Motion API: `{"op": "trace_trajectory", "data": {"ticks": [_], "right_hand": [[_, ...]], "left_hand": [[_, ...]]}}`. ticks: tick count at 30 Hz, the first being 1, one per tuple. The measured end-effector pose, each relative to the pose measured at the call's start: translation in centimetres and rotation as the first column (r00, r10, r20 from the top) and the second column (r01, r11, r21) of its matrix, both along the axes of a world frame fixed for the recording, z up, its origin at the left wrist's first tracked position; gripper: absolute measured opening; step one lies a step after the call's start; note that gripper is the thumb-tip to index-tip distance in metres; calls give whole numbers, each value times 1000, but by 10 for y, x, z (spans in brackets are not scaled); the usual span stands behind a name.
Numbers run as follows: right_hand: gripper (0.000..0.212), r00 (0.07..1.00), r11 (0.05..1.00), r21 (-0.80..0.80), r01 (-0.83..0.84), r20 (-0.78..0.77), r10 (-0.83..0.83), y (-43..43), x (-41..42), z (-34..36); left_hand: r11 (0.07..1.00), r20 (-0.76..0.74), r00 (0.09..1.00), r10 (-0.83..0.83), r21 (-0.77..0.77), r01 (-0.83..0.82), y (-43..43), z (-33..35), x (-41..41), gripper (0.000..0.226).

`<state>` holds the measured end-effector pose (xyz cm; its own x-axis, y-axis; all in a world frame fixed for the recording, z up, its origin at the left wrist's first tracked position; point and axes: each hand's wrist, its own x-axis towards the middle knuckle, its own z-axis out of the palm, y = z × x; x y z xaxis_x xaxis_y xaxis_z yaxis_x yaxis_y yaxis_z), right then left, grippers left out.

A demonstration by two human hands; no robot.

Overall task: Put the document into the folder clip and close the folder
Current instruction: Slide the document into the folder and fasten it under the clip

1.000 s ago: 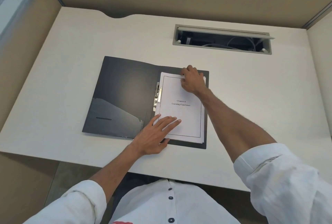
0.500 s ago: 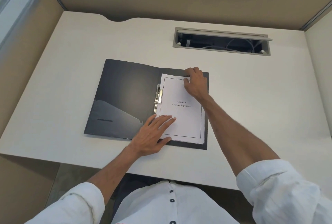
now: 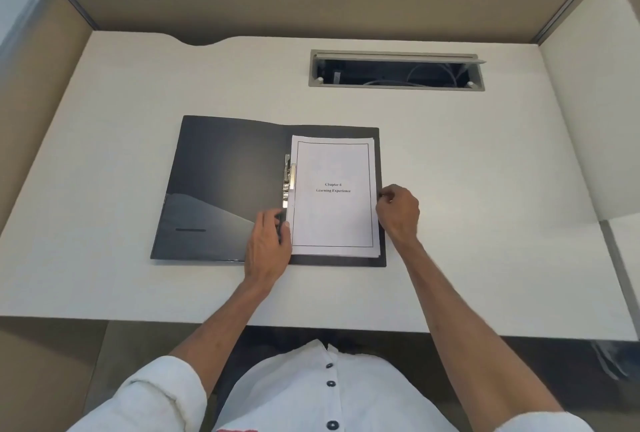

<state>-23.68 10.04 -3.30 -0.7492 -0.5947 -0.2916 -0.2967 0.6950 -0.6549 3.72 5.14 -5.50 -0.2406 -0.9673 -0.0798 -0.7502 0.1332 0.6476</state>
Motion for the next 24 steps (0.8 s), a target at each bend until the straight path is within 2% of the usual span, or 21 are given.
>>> {"op": "trace_trajectory", "data": {"ticks": [4, 8, 16, 24], "right_hand": [[34, 999, 999, 25, -45, -10, 45, 8, 8, 9], [13, 995, 993, 68, -95, -28, 97, 14, 16, 14], [21, 988, 987, 60, -148, -42, 151, 17, 23, 17], [25, 988, 989, 75, -126, -85, 132, 18, 25, 14]], "left_hand": [[999, 7, 1000, 23, 36, -23, 2, 5, -2, 24], [998, 25, 999, 26, 50, -27, 0, 8, -5, 24], [998, 40, 999, 29, 61, -32, 1, 12, -9, 27], [999, 62, 998, 28, 30, -30, 6, 16, -11, 27]]}}
